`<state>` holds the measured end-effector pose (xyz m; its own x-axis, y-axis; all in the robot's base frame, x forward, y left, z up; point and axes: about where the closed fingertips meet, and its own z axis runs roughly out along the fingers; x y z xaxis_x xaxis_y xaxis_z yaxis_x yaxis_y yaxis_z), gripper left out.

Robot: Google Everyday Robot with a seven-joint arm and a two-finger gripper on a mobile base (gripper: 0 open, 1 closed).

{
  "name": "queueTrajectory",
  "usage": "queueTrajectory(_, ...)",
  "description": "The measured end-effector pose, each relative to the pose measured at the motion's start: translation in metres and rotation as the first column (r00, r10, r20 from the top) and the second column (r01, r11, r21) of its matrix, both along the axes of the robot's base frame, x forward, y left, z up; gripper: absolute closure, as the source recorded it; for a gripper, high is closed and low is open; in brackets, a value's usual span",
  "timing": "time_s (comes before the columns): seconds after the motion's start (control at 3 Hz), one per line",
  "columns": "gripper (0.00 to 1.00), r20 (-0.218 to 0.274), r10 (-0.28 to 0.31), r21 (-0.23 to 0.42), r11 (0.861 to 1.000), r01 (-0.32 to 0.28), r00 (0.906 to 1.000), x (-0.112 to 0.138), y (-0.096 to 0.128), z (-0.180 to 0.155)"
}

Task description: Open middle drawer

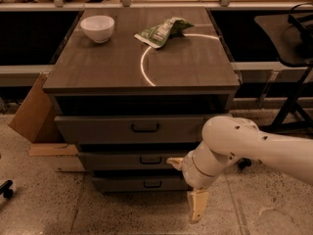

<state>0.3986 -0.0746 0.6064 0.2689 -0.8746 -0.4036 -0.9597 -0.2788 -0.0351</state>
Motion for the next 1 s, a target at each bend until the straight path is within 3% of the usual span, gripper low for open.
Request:
queueTrajectory(0.33, 0.00, 0.027, 0.000, -0.017, 1.000, 0.001, 0.9996, 0.014, -0.004, -0.016)
queueTrajectory(1.0, 0.00, 0.114, 0.019, -0.078, 0.997, -0.011, 0.9933, 0.076, -0.017, -0.085)
